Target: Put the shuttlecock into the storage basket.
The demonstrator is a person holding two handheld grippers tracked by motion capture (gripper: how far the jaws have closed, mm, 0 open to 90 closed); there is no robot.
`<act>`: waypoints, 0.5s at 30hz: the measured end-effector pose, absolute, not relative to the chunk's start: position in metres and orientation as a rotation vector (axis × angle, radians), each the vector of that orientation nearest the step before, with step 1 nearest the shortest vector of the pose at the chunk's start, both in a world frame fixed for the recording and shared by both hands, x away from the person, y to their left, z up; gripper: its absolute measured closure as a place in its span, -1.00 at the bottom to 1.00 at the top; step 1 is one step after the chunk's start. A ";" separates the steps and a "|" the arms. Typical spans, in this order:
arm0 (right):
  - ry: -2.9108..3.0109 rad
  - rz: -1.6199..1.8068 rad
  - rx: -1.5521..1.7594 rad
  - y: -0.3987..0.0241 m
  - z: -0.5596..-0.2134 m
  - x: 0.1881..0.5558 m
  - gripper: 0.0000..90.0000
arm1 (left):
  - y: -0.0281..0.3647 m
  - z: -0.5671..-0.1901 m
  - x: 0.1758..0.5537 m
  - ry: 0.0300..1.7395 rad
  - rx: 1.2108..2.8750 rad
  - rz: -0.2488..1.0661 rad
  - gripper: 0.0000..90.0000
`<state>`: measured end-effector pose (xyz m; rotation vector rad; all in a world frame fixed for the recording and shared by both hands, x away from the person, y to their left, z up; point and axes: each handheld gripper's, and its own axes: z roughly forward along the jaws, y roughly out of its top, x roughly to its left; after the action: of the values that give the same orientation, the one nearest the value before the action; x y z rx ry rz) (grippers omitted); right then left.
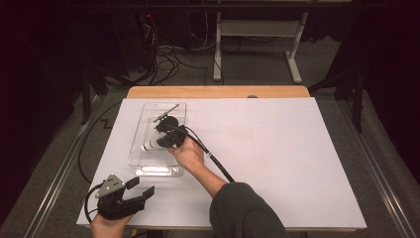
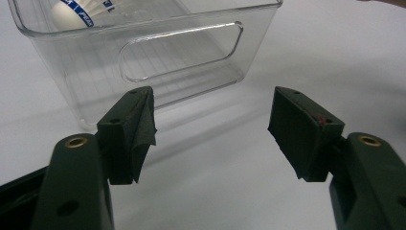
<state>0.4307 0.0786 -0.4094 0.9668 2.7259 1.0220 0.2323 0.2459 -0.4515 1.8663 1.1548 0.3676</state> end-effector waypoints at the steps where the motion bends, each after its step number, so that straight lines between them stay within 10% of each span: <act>1: 2.729 1.020 0.963 0.079 -0.410 0.431 0.94 | 0.246 -0.452 0.232 1.155 1.864 0.368 -0.26; 15: 2.789 1.010 0.985 0.085 -0.416 0.430 0.86 | 0.246 -0.451 0.232 1.156 1.864 0.367 -0.26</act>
<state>0.4299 0.0852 -0.4157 0.9848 2.7895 1.0095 0.2322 0.2461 -0.4514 1.8637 1.1560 0.3672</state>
